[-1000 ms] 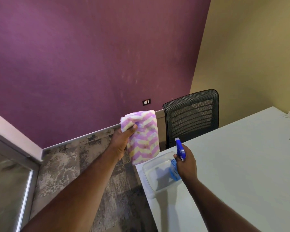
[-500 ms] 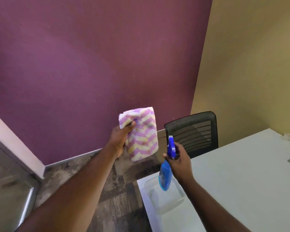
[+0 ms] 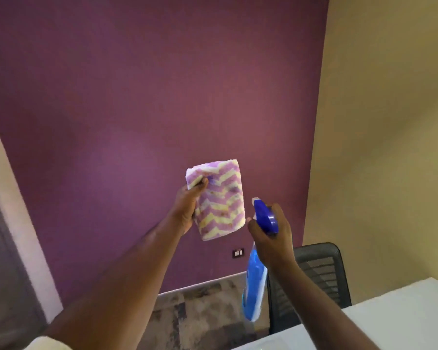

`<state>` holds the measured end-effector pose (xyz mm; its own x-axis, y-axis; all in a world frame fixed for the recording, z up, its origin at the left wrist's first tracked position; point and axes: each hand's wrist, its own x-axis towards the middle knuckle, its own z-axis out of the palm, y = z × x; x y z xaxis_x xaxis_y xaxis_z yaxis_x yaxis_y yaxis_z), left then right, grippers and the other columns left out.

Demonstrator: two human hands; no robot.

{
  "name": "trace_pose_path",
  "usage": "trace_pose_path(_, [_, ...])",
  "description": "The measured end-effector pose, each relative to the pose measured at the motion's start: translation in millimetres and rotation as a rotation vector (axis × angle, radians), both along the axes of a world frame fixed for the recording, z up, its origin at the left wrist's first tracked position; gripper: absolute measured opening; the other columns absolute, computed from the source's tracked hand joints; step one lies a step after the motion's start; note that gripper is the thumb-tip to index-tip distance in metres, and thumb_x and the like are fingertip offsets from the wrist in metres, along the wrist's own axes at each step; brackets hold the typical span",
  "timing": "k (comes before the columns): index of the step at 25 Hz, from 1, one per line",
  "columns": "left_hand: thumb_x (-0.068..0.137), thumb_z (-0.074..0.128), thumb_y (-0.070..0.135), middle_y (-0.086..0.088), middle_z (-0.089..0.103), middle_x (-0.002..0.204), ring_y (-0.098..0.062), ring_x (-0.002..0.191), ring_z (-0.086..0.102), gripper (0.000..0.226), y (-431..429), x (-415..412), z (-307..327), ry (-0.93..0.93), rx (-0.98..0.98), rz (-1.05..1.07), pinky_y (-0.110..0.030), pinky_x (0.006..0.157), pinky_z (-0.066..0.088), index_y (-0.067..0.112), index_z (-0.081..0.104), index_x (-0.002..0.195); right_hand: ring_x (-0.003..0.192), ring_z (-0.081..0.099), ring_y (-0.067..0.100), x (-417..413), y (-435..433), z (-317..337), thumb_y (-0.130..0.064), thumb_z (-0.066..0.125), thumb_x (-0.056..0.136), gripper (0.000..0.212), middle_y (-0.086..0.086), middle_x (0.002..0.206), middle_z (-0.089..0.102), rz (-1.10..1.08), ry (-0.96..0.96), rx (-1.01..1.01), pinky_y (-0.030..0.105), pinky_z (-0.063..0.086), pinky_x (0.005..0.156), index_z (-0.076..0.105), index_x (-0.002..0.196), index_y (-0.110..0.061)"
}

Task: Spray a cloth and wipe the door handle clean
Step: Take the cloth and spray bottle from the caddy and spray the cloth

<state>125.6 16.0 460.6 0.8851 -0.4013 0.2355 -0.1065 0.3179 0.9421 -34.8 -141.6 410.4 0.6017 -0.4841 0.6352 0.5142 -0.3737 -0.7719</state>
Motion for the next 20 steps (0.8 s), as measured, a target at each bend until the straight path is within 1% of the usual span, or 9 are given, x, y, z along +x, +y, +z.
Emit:
trace_pose_path(1, [0.103, 0.067, 0.035, -0.017, 0.074, 0.13, -0.039, 0.12, 0.071, 0.033, 4, 1, 10, -0.017, -0.004, 0.002, -0.062, 0.104, 0.055, 0.014, 0.071, 0.129, 0.051, 0.043, 0.005, -2, 5, 15, -0.043, 0.066, 0.073, 0.025, -0.017, 0.062, 0.055, 0.009, -0.019, -0.017, 0.015, 0.04, 0.051, 0.048, 0.08, -0.028])
trace_pose_path(3, [0.099, 0.072, 0.039, -0.016, 0.074, 0.129, -0.039, 0.119, 0.072, 0.037, 12, 1, 30, -0.055, -0.012, 0.003, -0.065, 0.105, 0.055, 0.016, 0.072, 0.127, 0.05, 0.043, 0.005, -5, 14, 39, -0.039, 0.067, 0.072, 0.021, -0.016, 0.06, 0.056, 0.043, -0.031, -0.036, 0.016, 0.041, 0.05, 0.052, 0.08, -0.027])
trace_pose_path(7, [0.086, 0.075, 0.049, -0.01, 0.078, 0.123, -0.035, 0.115, 0.074, 0.045, 30, 1, 63, -0.108, -0.004, 0.013, -0.066, 0.105, 0.053, 0.021, 0.075, 0.121, 0.052, 0.04, 0.011, -9, 27, 77, -0.022, 0.064, 0.071, 0.012, -0.007, 0.055, 0.047, 0.059, -0.002, -0.068, 0.028, 0.039, 0.049, 0.054, 0.076, -0.017])
trace_pose_path(8, [0.085, 0.075, 0.051, -0.009, 0.078, 0.123, -0.035, 0.115, 0.074, 0.047, 35, 1, 69, -0.115, 0.002, 0.018, -0.066, 0.106, 0.052, 0.022, 0.075, 0.121, 0.052, 0.04, 0.011, -11, 30, 85, -0.022, 0.064, 0.071, 0.012, -0.008, 0.054, 0.047, 0.063, -0.002, -0.073, 0.027, 0.039, 0.048, 0.054, 0.073, -0.017])
trace_pose_path(11, [0.084, 0.075, 0.053, -0.009, 0.078, 0.123, -0.035, 0.115, 0.074, 0.051, 47, 3, 83, -0.133, 0.003, 0.034, -0.068, 0.107, 0.05, 0.021, 0.073, 0.124, 0.047, 0.039, 0.006, -16, 40, 106, -0.025, 0.063, 0.068, 0.012, -0.011, 0.05, 0.047, 0.035, -0.007, -0.108, 0.021, 0.04, 0.045, 0.052, 0.067, -0.025])
trace_pose_path(14, [0.084, 0.076, 0.053, -0.009, 0.078, 0.124, -0.033, 0.113, 0.075, 0.053, 53, 4, 88, -0.147, -0.007, 0.029, -0.066, 0.105, 0.053, 0.02, 0.073, 0.125, 0.049, 0.04, 0.01, -17, 47, 118, -0.029, 0.062, 0.067, 0.009, -0.01, 0.05, 0.046, -0.002, 0.035, -0.132, 0.032, 0.042, 0.049, 0.055, 0.07, -0.026])
trace_pose_path(15, [0.084, 0.076, 0.052, -0.01, 0.078, 0.125, -0.033, 0.113, 0.076, 0.054, 54, 5, 88, -0.148, -0.009, 0.028, -0.066, 0.104, 0.054, 0.019, 0.072, 0.126, 0.05, 0.041, 0.011, -16, 49, 121, -0.03, 0.062, 0.066, 0.011, -0.009, 0.05, 0.046, -0.013, 0.051, -0.133, 0.035, 0.043, 0.051, 0.055, 0.073, -0.024])
trace_pose_path(17, [0.084, 0.077, 0.051, -0.012, 0.077, 0.126, -0.034, 0.114, 0.075, 0.055, 56, 7, 88, -0.148, -0.019, 0.027, -0.065, 0.104, 0.055, 0.017, 0.072, 0.127, 0.05, 0.042, 0.014, -15, 50, 124, -0.031, 0.061, 0.066, 0.018, -0.008, 0.049, 0.044, -0.034, 0.078, -0.134, 0.037, 0.044, 0.053, 0.053, 0.077, -0.021])
trace_pose_path(20, [0.084, 0.077, 0.05, -0.014, 0.075, 0.129, -0.036, 0.117, 0.073, 0.061, 58, 8, 86, -0.146, -0.018, 0.023, -0.066, 0.104, 0.054, 0.013, 0.069, 0.132, 0.049, 0.042, 0.015, -15, 50, 126, -0.039, 0.06, 0.061, 0.02, -0.007, 0.048, 0.041, -0.045, 0.095, -0.131, 0.036, 0.044, 0.052, 0.054, 0.07, -0.022])
